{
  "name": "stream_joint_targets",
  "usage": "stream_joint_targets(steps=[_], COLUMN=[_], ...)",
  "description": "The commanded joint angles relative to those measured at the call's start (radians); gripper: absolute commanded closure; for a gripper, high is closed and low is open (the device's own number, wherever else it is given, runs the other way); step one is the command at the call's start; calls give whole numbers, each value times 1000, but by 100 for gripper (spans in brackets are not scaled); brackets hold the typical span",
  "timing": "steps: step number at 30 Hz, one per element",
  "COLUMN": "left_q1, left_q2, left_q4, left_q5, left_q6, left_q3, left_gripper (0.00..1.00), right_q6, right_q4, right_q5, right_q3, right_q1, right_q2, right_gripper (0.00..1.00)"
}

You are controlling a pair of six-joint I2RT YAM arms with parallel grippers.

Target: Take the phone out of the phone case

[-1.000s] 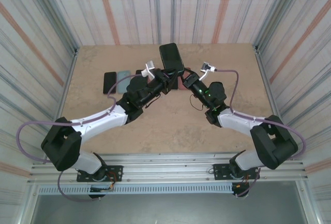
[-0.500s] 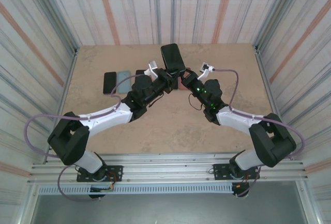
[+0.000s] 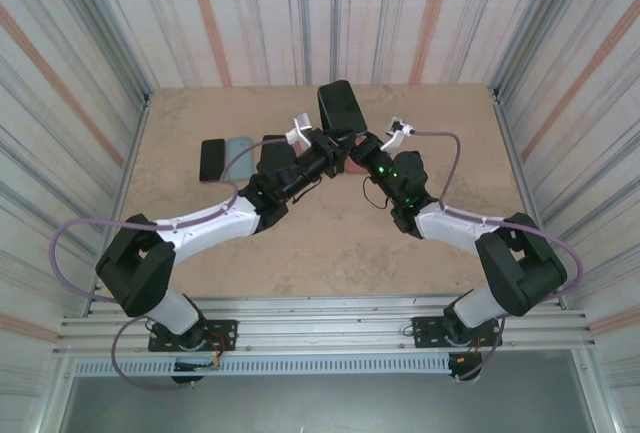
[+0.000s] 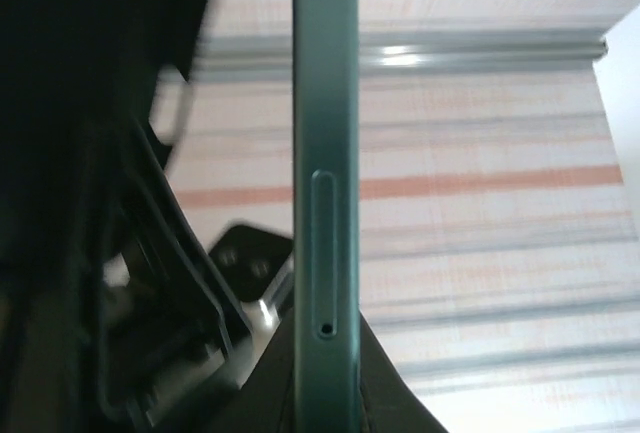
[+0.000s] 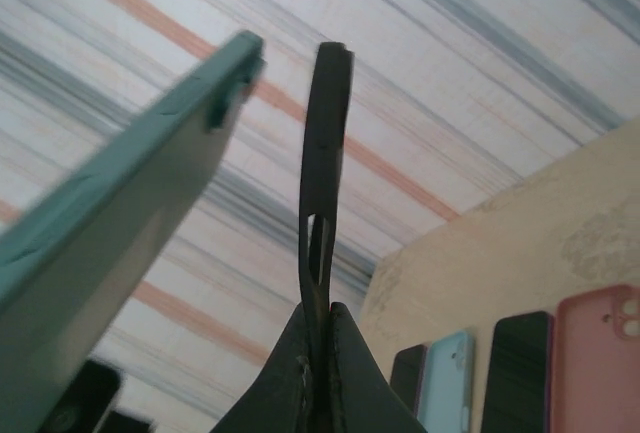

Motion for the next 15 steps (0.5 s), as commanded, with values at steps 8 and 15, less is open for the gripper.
stream_joint_targets(steps=[8, 15], left_q1=[-45, -30], left_q2=[22, 3], left_q4=[72, 38], left_q5=[98, 87], left_q6=[-12, 15], left_q3=[46, 14], left_gripper=[100, 100], right_q6=[-1, -62], right_q4=[-32, -196], right_q5=[72, 46], right_q3=[41, -8], right_q1=[8, -102], right_q2=[49, -57], right_gripper=[100, 100])
